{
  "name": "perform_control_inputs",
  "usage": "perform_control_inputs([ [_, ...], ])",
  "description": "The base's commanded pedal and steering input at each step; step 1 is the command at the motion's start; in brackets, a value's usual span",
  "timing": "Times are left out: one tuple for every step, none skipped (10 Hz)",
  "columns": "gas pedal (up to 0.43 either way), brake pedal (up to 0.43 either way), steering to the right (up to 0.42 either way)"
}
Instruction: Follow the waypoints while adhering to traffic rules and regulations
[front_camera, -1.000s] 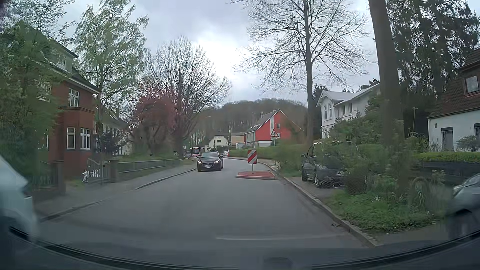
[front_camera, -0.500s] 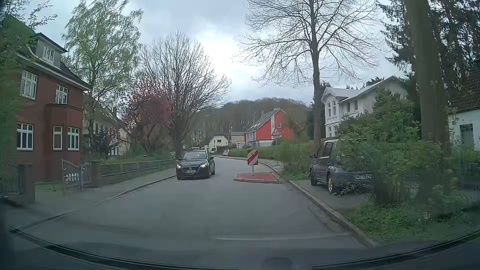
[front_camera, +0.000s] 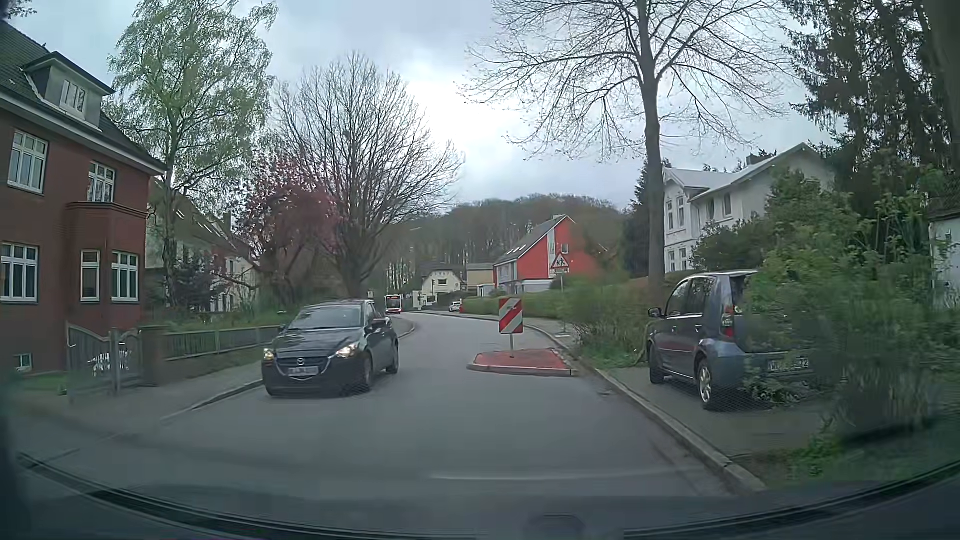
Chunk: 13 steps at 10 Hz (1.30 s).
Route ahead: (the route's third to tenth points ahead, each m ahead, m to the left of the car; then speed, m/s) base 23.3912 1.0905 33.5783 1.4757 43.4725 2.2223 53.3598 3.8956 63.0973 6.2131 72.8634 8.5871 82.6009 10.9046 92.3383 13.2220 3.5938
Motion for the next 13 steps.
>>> perform_control_inputs([
  [0.169, 0.0, -0.057],
  [0.189, 0.0, -0.074],
  [0.189, 0.0, -0.094],
  [0.189, 0.0, -0.113],
  [0.189, 0.0, -0.134],
  [0.189, 0.0, -0.162],
  [0.189, 0.0, -0.191],
  [0.197, 0.0, -0.219],
  [0.209, 0.0, -0.245],
  [0.209, 0.0, -0.26],
  [0.209, 0.0, -0.257],
  [0.209, 0.0, -0.243],
  [0.209, 0.0, -0.218],
])
